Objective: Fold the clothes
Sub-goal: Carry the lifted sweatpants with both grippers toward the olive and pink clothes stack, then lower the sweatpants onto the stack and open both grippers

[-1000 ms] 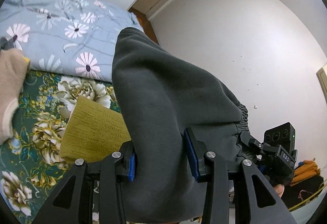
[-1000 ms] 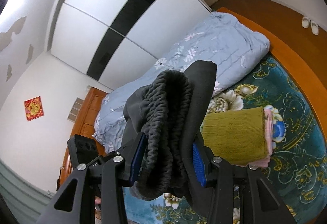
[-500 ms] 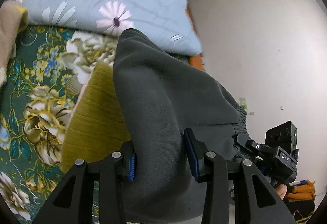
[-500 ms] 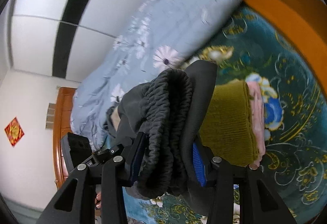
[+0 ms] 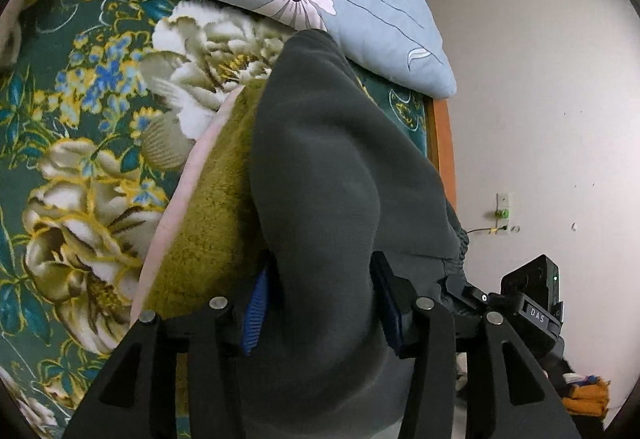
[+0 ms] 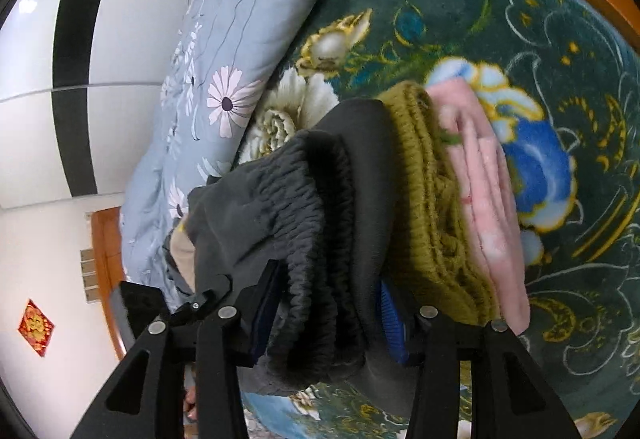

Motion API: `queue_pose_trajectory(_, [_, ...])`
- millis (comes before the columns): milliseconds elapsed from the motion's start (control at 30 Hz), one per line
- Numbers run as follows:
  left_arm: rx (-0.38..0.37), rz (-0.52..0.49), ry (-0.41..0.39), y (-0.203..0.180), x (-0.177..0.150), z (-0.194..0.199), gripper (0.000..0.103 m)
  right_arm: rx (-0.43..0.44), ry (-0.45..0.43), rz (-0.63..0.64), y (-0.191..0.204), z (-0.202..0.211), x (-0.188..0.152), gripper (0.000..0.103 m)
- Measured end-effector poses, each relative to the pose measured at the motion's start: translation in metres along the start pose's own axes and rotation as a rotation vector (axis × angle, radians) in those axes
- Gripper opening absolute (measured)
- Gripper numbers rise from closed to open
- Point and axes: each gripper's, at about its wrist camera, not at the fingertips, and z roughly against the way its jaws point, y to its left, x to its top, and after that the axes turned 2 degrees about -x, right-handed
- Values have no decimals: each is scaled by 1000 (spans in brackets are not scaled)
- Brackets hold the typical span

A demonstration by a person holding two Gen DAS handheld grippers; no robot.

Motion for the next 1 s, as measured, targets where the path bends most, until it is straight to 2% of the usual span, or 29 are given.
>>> queue_pose_trajectory(167, [-13,1,-84,-8,-12,41,48,-62,-3,102,27,26,-7,52])
queue_pose_trajectory(233, [-9,-23,-123,-14,-17,59,48,-125,-52,154,36,46,-12,52])
queue_pose_trajectory(300, [-6,-69,-146,-24,-23,71,48,-150,-111,207,50,65,-21,52])
queue_pose_trajectory(433, [-30,-210,-91,-55,-31,59,48,-100,-118,313,81,71,-42,52])
queue_pose_trajectory(533, [40,-302,-42,-68,-37,37,49,-125,-50,412,93,43,-54,52])
queue_pose_trajectory(600, [47,-270,-26,-56,-34,24,49,-206,-31,426,85,23,-55,50])
queue_pose_trajectory(667, [3,-210,-16,-42,-31,16,49,-256,-30,388,68,10,-52,49])
queue_pose_trajectory(767, [7,-194,-16,-34,-28,10,44,-246,-47,356,54,6,-50,48])
queue_pose_trajectory(1000, [57,-199,-6,-30,-26,-8,44,-276,-34,351,52,-11,-44,50])
